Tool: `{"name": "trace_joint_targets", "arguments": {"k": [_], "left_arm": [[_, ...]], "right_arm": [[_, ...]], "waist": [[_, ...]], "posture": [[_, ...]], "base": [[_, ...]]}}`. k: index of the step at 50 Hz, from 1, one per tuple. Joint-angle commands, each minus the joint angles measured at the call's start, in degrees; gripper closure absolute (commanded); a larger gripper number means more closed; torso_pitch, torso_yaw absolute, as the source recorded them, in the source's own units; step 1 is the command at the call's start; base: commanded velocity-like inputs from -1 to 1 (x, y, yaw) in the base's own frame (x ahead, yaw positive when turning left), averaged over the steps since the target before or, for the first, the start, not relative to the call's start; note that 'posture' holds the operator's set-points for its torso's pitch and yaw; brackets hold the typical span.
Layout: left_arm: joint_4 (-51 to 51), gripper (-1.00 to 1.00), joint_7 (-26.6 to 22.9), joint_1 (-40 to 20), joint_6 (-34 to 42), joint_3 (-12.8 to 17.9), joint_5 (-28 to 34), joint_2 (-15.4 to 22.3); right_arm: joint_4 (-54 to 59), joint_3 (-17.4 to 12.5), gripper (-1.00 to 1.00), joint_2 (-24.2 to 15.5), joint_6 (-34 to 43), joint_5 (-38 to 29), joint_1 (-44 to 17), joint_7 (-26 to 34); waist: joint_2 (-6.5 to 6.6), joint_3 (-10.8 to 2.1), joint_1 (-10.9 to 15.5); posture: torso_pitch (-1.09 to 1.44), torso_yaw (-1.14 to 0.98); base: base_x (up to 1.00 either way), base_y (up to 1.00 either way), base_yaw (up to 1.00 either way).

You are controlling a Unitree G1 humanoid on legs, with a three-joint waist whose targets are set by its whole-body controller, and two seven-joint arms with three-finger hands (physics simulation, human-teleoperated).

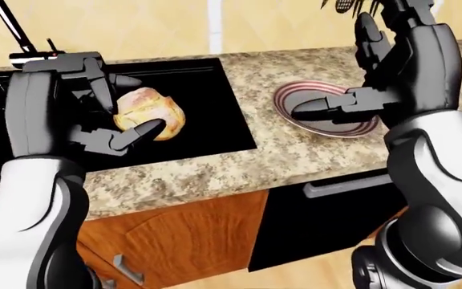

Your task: Place the pastries on the plates.

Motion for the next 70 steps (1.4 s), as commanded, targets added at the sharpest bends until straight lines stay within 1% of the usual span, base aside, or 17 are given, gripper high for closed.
{"name": "trace_joint_targets", "arguments": {"k": [1, 10, 14, 15, 28, 30, 36, 40, 41, 46, 51, 55, 58, 60, 62, 67, 70], "left_arm": [[-1.4, 1.0, 0.7, -1.7, -2.2, 1.4, 1.0, 0.9], [-1.3, 1.0, 0.8, -2.6, -1.7, 1.8, 0.8, 1.4], [-1.3, 1.0, 0.9, -2.7, -1.8, 1.8, 0.7, 1.5], [-1.4, 1.0, 0.9, -2.6, -1.8, 1.9, 0.6, 1.5], [-0.8, 1.0, 0.9, -2.1, -2.9, 1.2, 1.5, 1.1], [-0.9, 1.0, 0.8, -1.9, -3.0, 1.2, 1.6, 1.0], [-1.1, 1.0, 0.5, -2.0, -2.6, 1.5, 1.6, 1.2], [-0.4, 1.0, 0.6, -2.6, -3.0, 0.9, 1.9, 1.0], [-0.5, 1.0, 0.5, -2.6, -2.9, 0.9, 1.9, 1.0], [-0.8, 1.0, 0.3, -2.4, -2.7, 1.3, 1.9, 1.1], [-1.0, 1.0, 0.2, -1.9, -3.0, 1.3, 2.1, 1.0], [-1.1, 1.0, 0.2, -1.9, -2.9, 1.3, 2.1, 0.9], [-1.1, 1.0, 0.1, -1.7, -3.0, 1.3, 2.2, 0.9], [-1.4, 1.0, 0.0, -1.6, -2.8, 1.2, 2.2, 0.9], [-1.4, 1.0, 0.0, -1.7, -2.7, 1.3, 2.3, 0.8], [-1.3, 1.0, -0.1, -1.8, -2.7, 1.4, 2.4, 0.8], [-1.2, 1.0, -0.2, -1.9, -2.7, 1.3, 2.5, 1.0]], "right_arm": [[-1.3, 0.3, -1.0, -0.2, -2.3, 0.1, -1.6, 0.3], [-1.2, 0.1, -1.0, -0.7, -1.4, 0.2, -2.9, 0.7], [-0.8, 0.7, -1.0, -0.9, -1.8, -0.5, -3.3, 0.9], [-1.0, 0.8, -1.0, -0.9, -1.8, -0.7, -3.0, 1.0], [-1.5, 0.9, -1.0, 0.1, -2.3, -2.2, -0.9, 2.1], [-1.8, 0.8, -1.0, 0.1, -2.1, -2.1, -1.3, 2.3], [-1.4, 0.7, -1.0, 0.3, -1.9, -2.3, -1.9, 2.2], [-0.5, 1.2, -1.0, -0.2, -1.8, -2.9, -2.2, 2.1], [-0.6, 0.9, -1.0, 0.2, -1.9, -2.7, -2.2, 2.1], [-0.9, 2.3, -1.0, -0.2, -2.1, -4.4, -1.5, 3.9], [-2.0, 1.8, -1.0, 0.4, -1.3, -4.9, -1.2, 4.6], [-2.5, 1.6, -1.0, 0.6, -1.1, -5.0, -1.0, 4.8], [-2.4, 1.3, -1.0, 0.9, -1.5, -5.0, -0.7, 4.7], [-2.0, 1.5, -1.0, 1.1, -2.2, -5.4, -0.5, 4.3], [-1.5, 1.6, -1.0, 1.0, -2.8, -5.6, -0.3, 4.3], [-1.6, 1.2, -1.0, 1.0, -2.2, -5.3, -0.7, 4.1], [-1.8, 1.1, -1.0, 0.7, -1.8, -5.2, -0.8, 4.1]], "waist": [[0.65, -0.86, 0.3], [6.47, -0.71, 0.3], [-2.58, -0.6, 0.4], [0.15, 0.91, 0.5], [3.71, -1.99, -0.6], [5.67, 0.7, -1.0], [4.23, -0.3, 1.0], [-3.51, -1.66, 1.2], [-1.31, 0.58, 1.3], [4.31, -1.29, -0.5], [3.03, 1.42, -0.2], [1.48, 0.44, 0.6], [-2.3, -0.47, 0.8], [-1.39, 1.66, 0.9], [-1.25, -0.81, 0.8], [2.97, -0.38, 0.1], [1.76, -1.39, 0.2]], "posture": [[0.0, 0.0], [0.0, 0.0], [0.0, 0.0], [0.0, 0.0], [0.0, 0.0], [0.0, 0.0], [0.0, 0.0], [0.0, 0.0], [0.0, 0.0], [0.0, 0.0], [0.0, 0.0], [0.0, 0.0], [0.0, 0.0], [0.0, 0.0], [0.0, 0.0], [0.0, 0.0], [0.0, 0.0]], "base": [[0.0, -0.88, 0.0], [0.0, -0.77, 0.0], [0.0, 0.0, 0.0], [0.0, 0.0, 0.0], [0.03, -0.07, 0.0], [0.43, -0.77, 0.0], [0.39, -0.58, 0.0], [0.02, 0.0, 0.0], [0.0, 0.0, 0.0], [0.05, 0.0, 0.0], [0.47, 0.0, 0.0], [0.53, 0.0, 0.0], [0.53, 0.0, 0.0], [0.22, 0.0, 0.0], [0.0, 0.0, 0.0], [0.0, 0.0, 0.0], [0.0, 0.0, 0.0]]}}
